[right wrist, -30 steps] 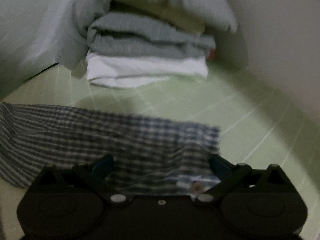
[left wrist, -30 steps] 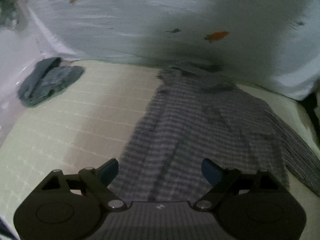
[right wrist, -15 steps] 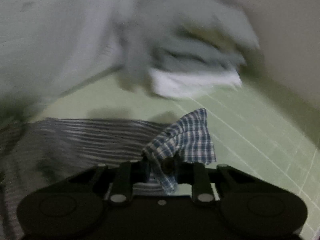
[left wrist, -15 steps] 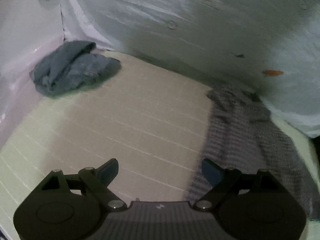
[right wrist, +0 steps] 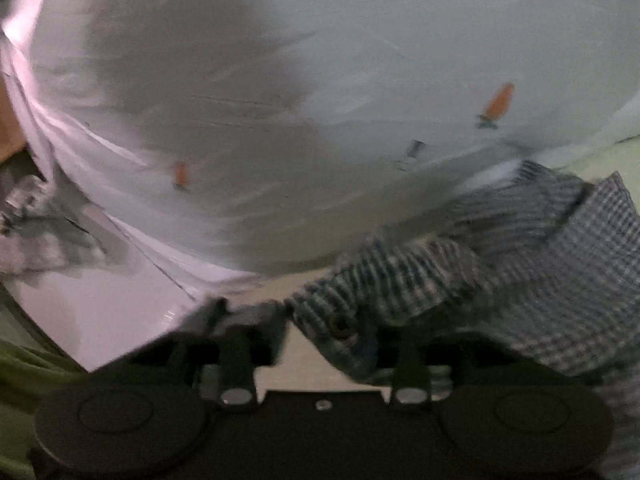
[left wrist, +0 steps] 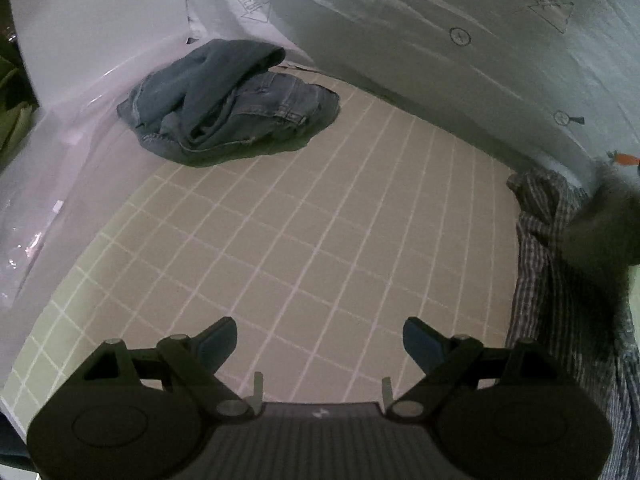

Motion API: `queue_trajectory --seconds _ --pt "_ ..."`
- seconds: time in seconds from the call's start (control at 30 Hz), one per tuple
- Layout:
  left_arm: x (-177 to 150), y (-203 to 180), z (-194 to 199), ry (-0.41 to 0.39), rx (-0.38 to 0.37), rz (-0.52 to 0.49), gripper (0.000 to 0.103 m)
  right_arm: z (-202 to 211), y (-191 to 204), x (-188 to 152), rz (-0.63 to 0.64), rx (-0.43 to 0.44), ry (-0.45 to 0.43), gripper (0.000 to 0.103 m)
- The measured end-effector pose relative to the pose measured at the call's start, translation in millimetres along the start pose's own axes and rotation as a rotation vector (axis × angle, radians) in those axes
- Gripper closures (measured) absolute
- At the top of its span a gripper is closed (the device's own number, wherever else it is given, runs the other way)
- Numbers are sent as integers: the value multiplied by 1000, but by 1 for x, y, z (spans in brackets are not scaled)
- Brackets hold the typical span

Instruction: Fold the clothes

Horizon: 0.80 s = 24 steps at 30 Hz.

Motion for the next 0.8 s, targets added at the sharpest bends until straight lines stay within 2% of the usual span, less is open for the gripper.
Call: queue_trajectory --seconds 0.07,0.1,0.13,0.23,0.47,0.57,0.63,0.7,0.8 --pt "-4 -3 2 -2 -6 -5 13 9 -7 -3 -13 -24 -2 32" --pt "-6 -5 4 -3 -9 -8 13 14 -18 -5 -16 -53 4 26" --pt "-8 -6 5 -3 -12 -10 13 21 -29 -8 -20 -93 8 24" --pt "-17 -19 8 -4 -16 -27 13 49 -71 -20 -20 -216 16 22" --pt "-53 -64 14 2 -10 -62 13 144 -190 -67 42 -621 64 21" --pt "-72 -84 18 8 -2 -78 13 181 -239 -87 70 -760 106 21" --pt "-87 -98 20 17 8 -88 13 204 -269 -102 59 -811 135 21" --pt "-101 -110 21 28 22 -96 13 221 -296 -116 29 -816 164 23" --pt "-122 -122 23 48 40 -102 13 229 -318 -132 19 -798 216 34"
Point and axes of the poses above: each gripper's, at about its wrist camera, not at the fingertips, and z roughly against the way its jaws point, y to its left, x to its top, the point moved 9 cm from there along -z, roughly the way its jaws point, and after that the axes turned 8 degrees about y, right-handed, at the moved point
